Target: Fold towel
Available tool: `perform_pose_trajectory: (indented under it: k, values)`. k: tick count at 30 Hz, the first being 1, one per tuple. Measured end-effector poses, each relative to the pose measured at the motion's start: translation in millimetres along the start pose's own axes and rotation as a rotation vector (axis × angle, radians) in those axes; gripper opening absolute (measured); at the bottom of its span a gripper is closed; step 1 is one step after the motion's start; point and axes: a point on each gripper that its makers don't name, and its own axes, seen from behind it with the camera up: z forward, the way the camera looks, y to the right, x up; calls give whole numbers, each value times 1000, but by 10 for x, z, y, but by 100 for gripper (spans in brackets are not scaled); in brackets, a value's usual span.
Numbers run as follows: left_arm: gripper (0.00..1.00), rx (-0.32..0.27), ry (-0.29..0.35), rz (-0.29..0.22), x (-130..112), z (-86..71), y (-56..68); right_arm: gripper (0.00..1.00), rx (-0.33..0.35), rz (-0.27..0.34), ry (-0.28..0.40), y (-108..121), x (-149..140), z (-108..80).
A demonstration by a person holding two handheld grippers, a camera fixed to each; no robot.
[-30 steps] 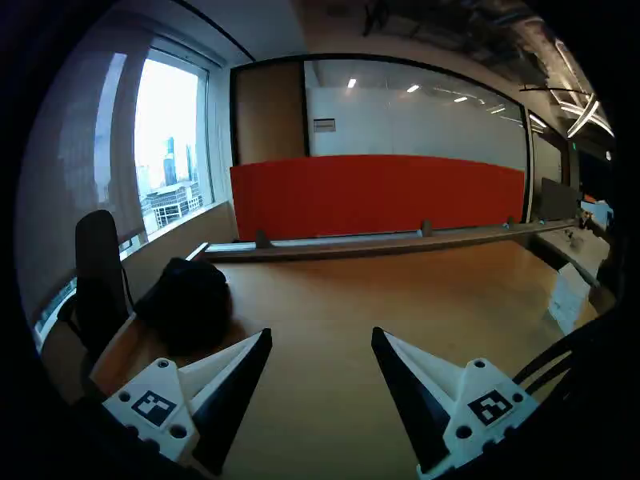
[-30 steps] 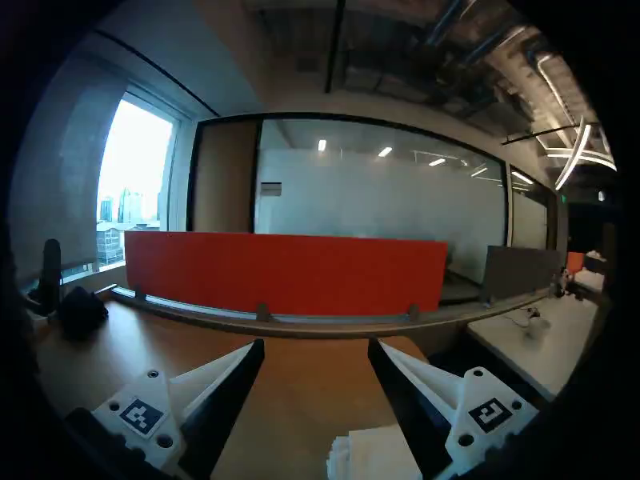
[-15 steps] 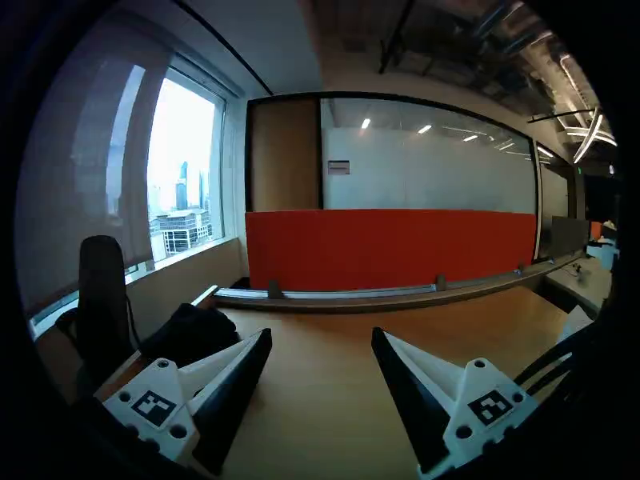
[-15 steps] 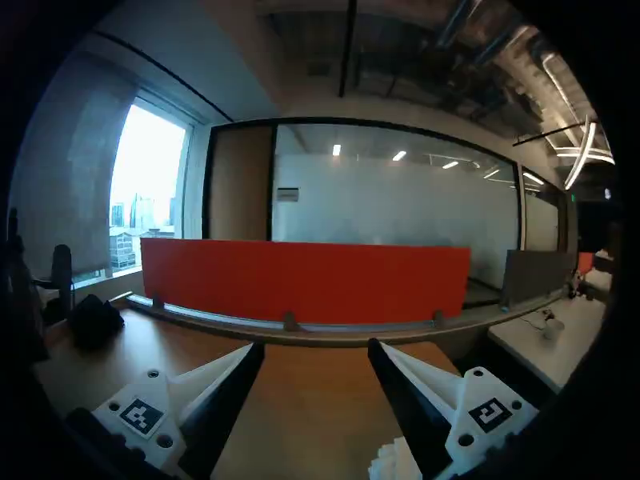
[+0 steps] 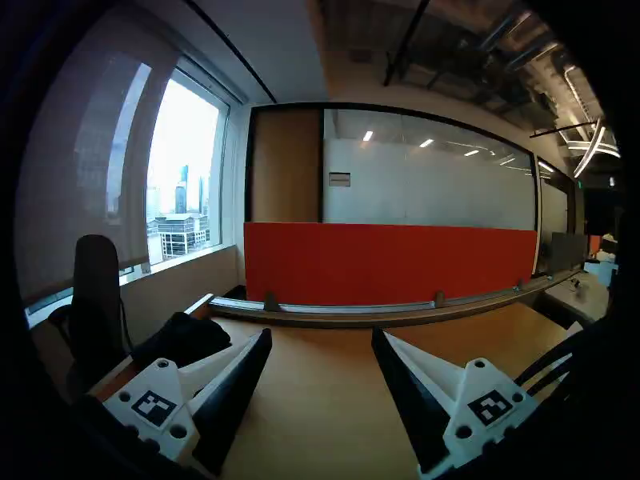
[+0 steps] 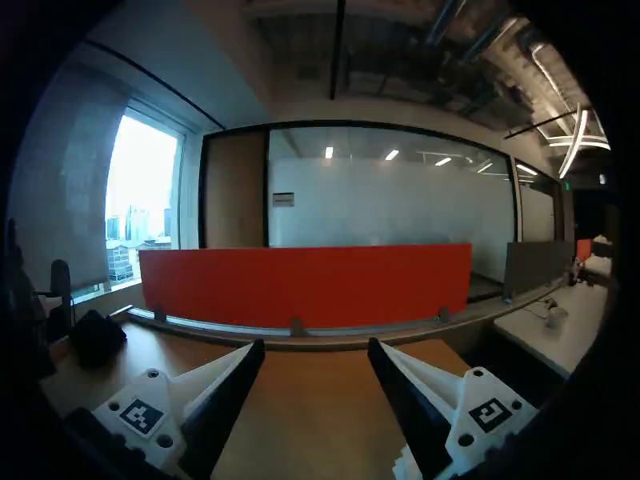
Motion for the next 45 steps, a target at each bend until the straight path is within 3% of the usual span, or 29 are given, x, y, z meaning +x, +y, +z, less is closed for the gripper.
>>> perform_pose_trajectory:
  k: [9,20,31,45]
  values:
    - [92,-38,13,-8,-124,5,64,100,-11,29,18,-72,-2,-44]
    - [92,-51,30,4,-550,22,102,100,6,47,29,-222,-82,-107]
    - [92,-41,46,46,-1040,78,50,100,15,-2,30,-376,-231,-41]
    - [92,-22,73,47,-1519,107,22,100,32,-28,29,-518,-503,16]
